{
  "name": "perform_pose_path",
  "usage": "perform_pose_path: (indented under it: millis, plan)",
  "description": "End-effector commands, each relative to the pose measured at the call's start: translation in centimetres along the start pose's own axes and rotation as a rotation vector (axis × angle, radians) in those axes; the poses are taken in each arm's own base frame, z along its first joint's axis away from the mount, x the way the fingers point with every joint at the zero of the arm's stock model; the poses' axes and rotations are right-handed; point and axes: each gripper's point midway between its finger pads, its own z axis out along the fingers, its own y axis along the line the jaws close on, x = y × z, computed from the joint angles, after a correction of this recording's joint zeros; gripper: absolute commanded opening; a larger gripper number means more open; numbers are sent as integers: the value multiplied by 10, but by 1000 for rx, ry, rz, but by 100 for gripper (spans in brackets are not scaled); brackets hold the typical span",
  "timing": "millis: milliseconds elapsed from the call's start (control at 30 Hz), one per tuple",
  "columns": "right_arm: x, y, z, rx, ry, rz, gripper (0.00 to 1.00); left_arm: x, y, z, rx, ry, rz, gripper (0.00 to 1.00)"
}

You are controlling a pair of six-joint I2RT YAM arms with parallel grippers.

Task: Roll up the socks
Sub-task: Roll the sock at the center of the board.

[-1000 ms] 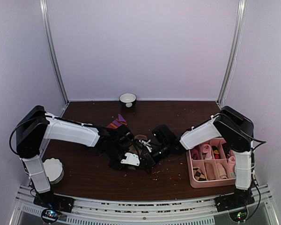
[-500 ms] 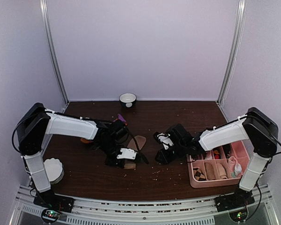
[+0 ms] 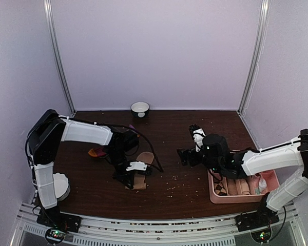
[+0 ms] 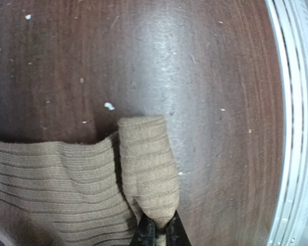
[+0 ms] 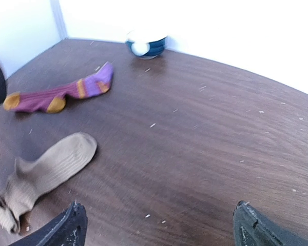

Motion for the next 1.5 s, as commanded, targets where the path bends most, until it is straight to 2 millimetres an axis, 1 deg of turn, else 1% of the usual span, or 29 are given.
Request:
perform_pose_path:
  millis: [0,33,100,200,300,400,467,533,600,667,767,833,933,1000,1133,1233,1367,1467]
  plan:
    - [13,47,-1,-181,18,-128,100,9,-18,4,141,15,-67,0]
    - [18,58,-3,-200,19,-181,100,8,-18,2,159,3,-81,0]
    - [29,71,-6,-215,29,-257,100,5,-15,-2,185,-28,-123,0]
    - [46,82,-13,-258,48,-280,98,2,-10,-10,237,-89,-202,0]
    - [62,102,-30,-418,33,-289,91,4,-6,-13,278,-113,-256,0]
    - [74,124,-48,-542,-4,-330,83,10,-2,-9,289,-92,-273,0]
    - [80,142,-55,-610,-13,-377,77,12,-1,-7,287,-81,-276,0]
    - [85,162,-57,-661,-8,-434,73,13,2,-6,278,-77,-282,0]
    - [89,185,-53,-711,5,-494,69,15,6,-4,262,-66,-288,0]
    - [87,204,-46,-750,12,-521,66,19,8,-1,251,-43,-299,0]
    - [86,229,-31,-802,18,-566,60,25,11,2,236,-9,-314,1]
    - [91,241,-18,-815,41,-625,55,26,11,4,242,-8,-321,2]
    - [100,243,1,-793,86,-703,48,27,9,6,258,-2,-328,5]
    - [106,242,6,-800,104,-733,46,29,9,6,261,7,-324,6]
    - [118,238,18,-775,138,-789,46,31,6,6,269,17,-314,6]
    - [120,235,27,-763,146,-807,45,30,5,5,278,12,-311,6]
    - [125,234,33,-760,159,-826,44,29,2,5,295,10,-300,7]
    - [133,231,36,-748,172,-832,44,31,0,6,307,18,-296,9]
